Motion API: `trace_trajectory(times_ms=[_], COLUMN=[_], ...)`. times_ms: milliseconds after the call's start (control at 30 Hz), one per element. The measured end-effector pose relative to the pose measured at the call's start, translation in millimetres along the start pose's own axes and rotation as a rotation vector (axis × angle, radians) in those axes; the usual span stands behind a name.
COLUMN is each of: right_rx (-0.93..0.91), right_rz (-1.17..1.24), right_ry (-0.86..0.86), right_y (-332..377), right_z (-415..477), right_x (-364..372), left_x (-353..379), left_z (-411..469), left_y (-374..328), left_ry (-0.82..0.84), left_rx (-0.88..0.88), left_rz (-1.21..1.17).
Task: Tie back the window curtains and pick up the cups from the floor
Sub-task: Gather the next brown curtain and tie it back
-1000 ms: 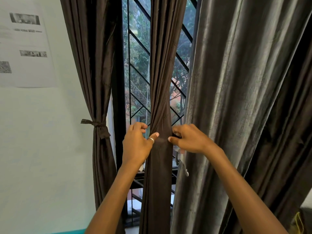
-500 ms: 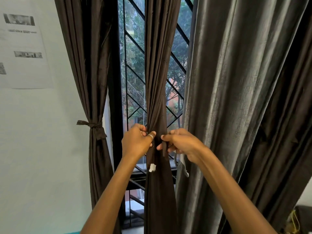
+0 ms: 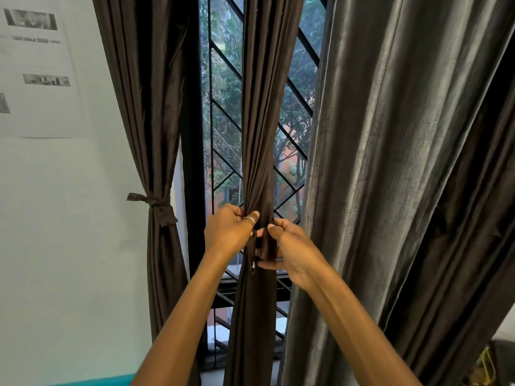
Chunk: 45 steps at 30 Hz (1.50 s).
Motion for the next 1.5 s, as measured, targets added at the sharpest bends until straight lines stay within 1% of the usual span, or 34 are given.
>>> trace_trajectory(times_ms=[100,167,233,267,333,600,700,833,900,1000,1133,1267,1367,1433,1500], right_rx=[-0.009,-0.010,-0.011,-0.014,-0.027,-0.070,-0.084,-0.076,-0.077,-0.087,-0.089,-0.095,-0.150,-0.179,-0.191], right_rz=[0.016,0.040,0.063,0.069,0.065,0.081,0.094,0.149,0.160,0.151,0.145,0.199,0.208,0.155,0.029], right_ry=[-0.060,-0.063,-0.058,-0.058,-0.057,-0.051,-0.066,-0.056,-0.050,-0.040,-0.004,0.018,0.043,0.041,0.006], right_y=[-3,-4,-4,-4,-3,-3,-4,-1,2,3,2,-3,-5,-8,-11], right_z=[4,6,6,7,8,10,11,10,9,7,4,1,-5,-8,-9], right_x=[3,4,4,3,3,2,-1,-4,-5,-4,-2,0,5,6,4], left_x=[0,-4,-8,-9,-9,-4,4,16,19,23,21,19,18,17,11], left_z=[-4,-12,-22,-26,-31,-20,-15,-17,-20,-23,-22,-18,-20,-22,-25], left_y=[-8,-19,-29,-32,-36,-38,-36,-30,-31,-33,-36,-36,-42,-46,-51], left_ry=[-0.046,-0.120,-0.176,-0.185,-0.162,0.053,0.161,0.380,0.423,0.428,0.338,0.335,0.316,0.288,0.176], left_rx=[0.078,0.220,0.367,0.420,0.473,0.350,0.336,0.342,0.367,0.401,0.459,0.452,0.472,0.480,0.495], left_rz=[0.095,0.202,0.259,0.275,0.307,0.463,0.493,0.493,0.521,0.626,0.698,0.673,0.651,0.691,0.856])
Point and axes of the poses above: each hand's wrist, its own z-axis towards the middle knuckle, its own x-axis out of the palm, y = z × x, the point moved 8 cm from there along z, towards the middle knuckle, and after that the axes turned 1 degree about -z, right-handed, at the moved point
